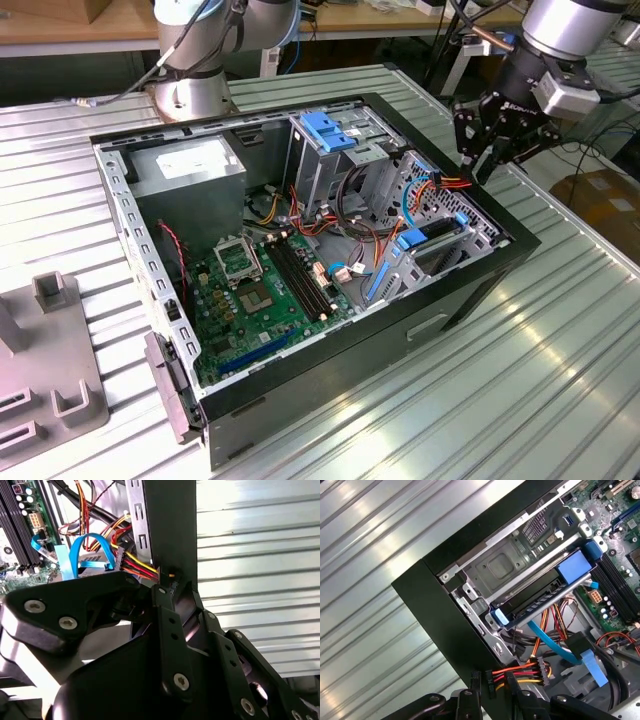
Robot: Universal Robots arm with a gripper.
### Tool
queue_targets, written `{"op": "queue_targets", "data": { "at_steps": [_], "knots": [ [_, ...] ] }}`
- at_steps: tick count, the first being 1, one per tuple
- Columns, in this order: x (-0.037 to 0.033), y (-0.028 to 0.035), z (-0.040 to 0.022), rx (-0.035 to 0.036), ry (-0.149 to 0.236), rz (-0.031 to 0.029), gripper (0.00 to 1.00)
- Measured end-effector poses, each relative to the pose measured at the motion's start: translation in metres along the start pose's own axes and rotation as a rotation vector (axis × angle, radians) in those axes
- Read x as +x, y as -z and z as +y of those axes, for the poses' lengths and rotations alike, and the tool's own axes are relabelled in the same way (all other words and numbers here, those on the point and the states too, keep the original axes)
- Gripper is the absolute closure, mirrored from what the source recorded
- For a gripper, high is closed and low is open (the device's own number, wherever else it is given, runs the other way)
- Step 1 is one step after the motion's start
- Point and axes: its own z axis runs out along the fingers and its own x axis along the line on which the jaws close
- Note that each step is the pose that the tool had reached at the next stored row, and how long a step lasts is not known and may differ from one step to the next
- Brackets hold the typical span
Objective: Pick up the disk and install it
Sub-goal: 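Insert the first disk wire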
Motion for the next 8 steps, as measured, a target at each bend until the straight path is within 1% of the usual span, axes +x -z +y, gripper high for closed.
{"op": "queue_targets", "data": {
  "at_steps": [3,6,8],
  "knots": [
    [-0.0005,-0.0016,-0.0007,0.0004,0.011,-0.0001,0.67],
    [-0.0005,-0.0029,-0.0006,-0.0029,0.011,0.0032,0.67],
    [-0.0004,-0.0029,-0.0005,-0.0037,0.011,0.0037,0.67]
  ]
}}
